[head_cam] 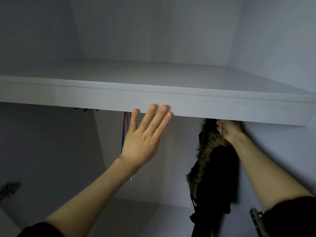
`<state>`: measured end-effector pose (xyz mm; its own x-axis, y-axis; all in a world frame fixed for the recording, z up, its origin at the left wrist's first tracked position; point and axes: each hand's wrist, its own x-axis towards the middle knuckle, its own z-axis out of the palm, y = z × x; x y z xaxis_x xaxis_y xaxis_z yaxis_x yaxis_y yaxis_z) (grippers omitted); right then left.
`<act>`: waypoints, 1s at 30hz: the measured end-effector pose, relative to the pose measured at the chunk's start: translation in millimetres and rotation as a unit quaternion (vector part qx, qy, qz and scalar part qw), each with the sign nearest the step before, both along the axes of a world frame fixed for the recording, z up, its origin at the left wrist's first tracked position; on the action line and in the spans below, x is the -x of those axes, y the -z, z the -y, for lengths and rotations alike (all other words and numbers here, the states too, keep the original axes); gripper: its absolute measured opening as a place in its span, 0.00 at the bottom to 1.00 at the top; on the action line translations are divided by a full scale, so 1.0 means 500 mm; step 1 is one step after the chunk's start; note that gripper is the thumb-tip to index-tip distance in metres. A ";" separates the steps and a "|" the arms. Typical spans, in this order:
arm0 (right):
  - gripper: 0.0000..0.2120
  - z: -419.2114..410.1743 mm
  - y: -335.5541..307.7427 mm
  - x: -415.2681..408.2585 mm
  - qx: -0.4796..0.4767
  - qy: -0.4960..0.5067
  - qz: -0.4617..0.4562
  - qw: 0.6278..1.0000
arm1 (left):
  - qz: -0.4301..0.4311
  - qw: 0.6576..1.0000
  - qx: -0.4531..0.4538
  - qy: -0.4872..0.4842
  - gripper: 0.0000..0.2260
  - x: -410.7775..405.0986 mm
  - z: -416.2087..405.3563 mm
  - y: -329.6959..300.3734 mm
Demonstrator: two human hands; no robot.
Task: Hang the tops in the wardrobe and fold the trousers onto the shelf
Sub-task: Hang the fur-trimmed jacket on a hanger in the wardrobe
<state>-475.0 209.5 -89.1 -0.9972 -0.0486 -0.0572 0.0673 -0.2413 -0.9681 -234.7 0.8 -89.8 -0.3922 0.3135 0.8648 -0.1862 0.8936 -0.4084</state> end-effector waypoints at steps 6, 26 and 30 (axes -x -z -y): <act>0.09 -0.026 0.015 -0.032 -0.469 0.121 -0.187 0.855 | 0.009 1.000 -0.012 -0.008 0.41 -0.004 -0.005 0.001; 0.32 -0.014 0.045 -0.134 -0.617 0.045 -0.248 0.746 | 0.109 0.990 -0.086 -0.030 0.42 -0.055 -0.050 -0.015; 0.31 -0.014 0.095 -0.220 -0.675 0.028 -0.334 0.658 | 0.143 0.974 -0.174 -0.023 0.39 -0.083 -0.086 0.016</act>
